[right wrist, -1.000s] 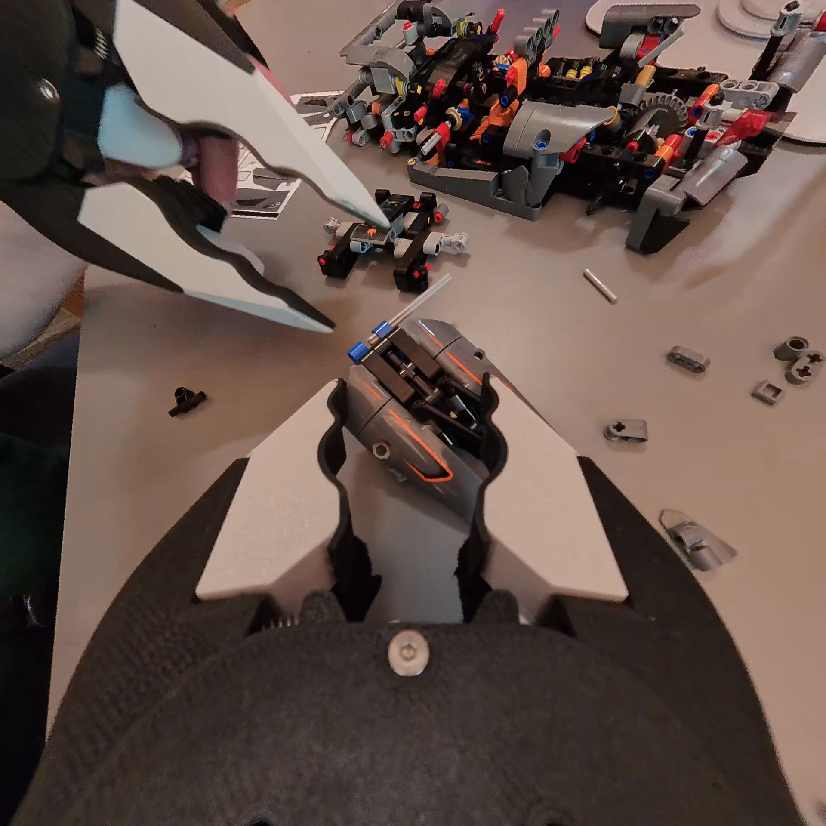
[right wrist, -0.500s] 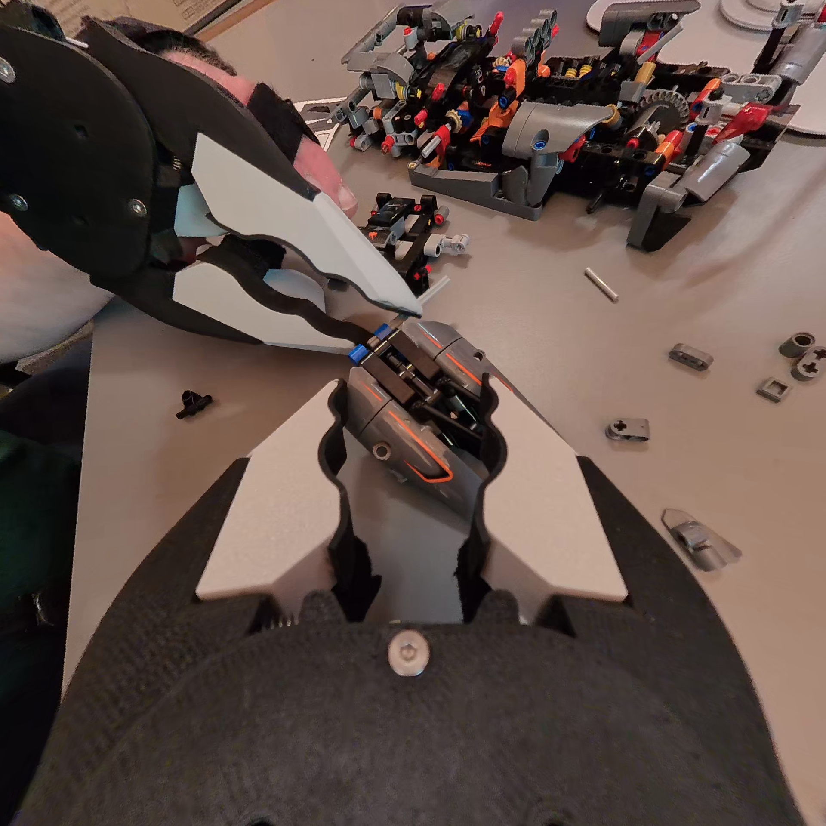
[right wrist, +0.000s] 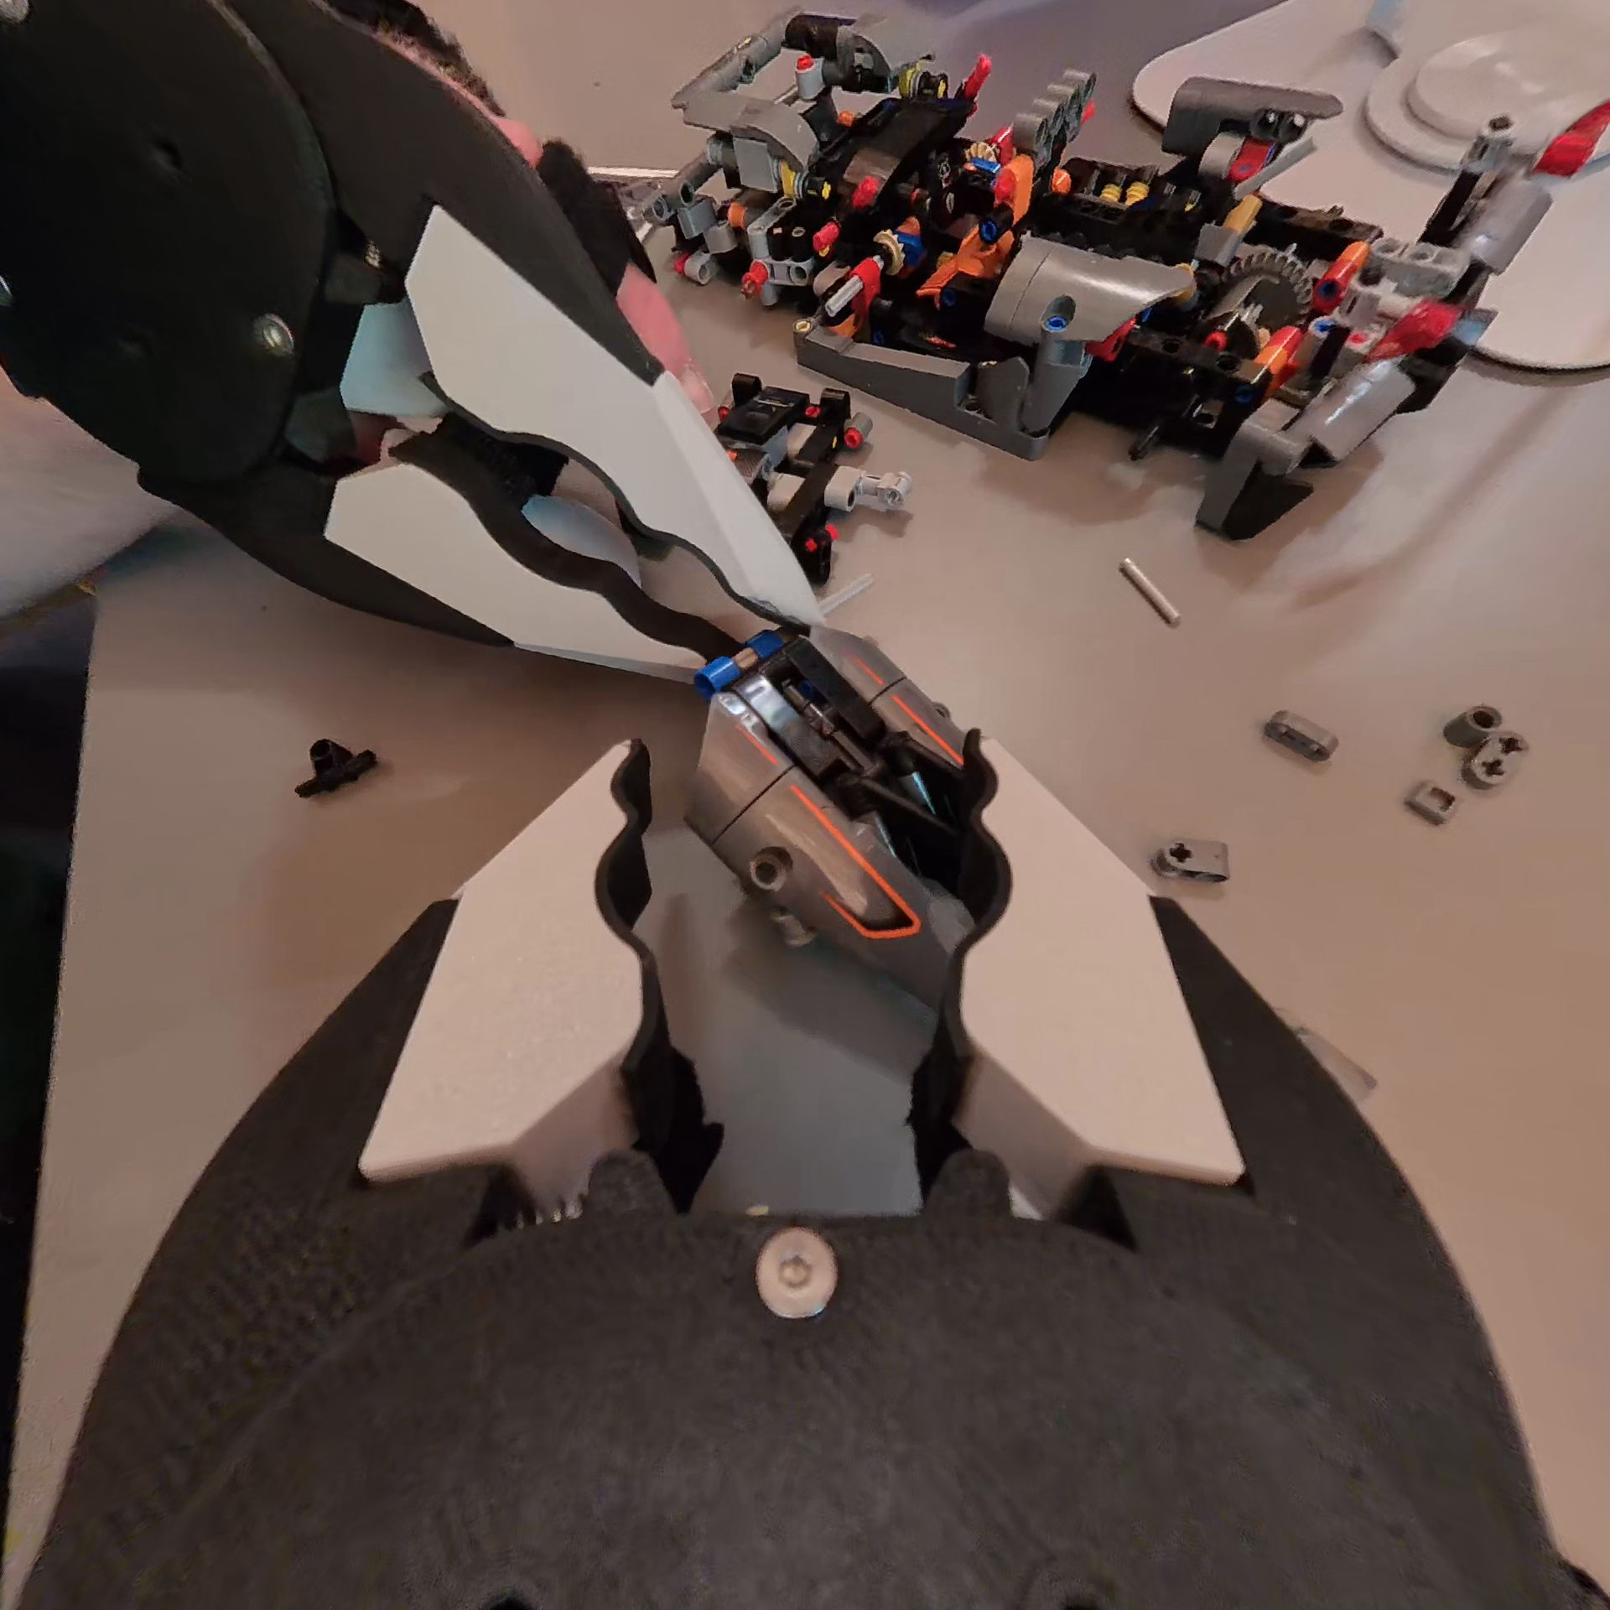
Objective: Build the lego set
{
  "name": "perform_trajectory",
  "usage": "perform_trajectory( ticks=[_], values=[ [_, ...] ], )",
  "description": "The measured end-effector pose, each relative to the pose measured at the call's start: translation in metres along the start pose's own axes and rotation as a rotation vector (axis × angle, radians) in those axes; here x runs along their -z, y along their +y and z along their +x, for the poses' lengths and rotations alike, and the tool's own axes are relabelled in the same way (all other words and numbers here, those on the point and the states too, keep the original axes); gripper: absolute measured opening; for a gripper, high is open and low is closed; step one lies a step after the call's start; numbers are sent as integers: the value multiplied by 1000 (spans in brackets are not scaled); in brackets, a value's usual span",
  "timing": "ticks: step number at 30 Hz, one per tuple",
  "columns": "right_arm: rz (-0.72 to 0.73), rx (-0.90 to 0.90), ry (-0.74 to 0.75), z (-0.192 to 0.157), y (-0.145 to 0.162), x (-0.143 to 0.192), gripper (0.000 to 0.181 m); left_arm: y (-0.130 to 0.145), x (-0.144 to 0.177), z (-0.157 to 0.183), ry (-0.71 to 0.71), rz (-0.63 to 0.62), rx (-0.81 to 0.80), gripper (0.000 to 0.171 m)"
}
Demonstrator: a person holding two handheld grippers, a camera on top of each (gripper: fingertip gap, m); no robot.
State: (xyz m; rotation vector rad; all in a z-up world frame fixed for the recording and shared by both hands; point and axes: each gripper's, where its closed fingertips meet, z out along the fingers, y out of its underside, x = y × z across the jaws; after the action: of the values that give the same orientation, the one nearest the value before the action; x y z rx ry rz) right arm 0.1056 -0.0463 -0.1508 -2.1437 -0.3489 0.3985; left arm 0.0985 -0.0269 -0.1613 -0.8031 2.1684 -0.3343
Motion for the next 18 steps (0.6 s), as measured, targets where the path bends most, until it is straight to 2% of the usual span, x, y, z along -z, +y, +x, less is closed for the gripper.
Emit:
perform_trajectory(
  ticks=[4,11,18],
  values=[
    [-32,75,57,4,2,-1,72,-3,0,-3,19,6,20,10],
    [-67,142,154,15,6,2,64,-8,-3,-5,42,23,48,9],
    [-66,155,167,16,5,4,59,-9,-4,-6,70,22,64,9]
  ],
)
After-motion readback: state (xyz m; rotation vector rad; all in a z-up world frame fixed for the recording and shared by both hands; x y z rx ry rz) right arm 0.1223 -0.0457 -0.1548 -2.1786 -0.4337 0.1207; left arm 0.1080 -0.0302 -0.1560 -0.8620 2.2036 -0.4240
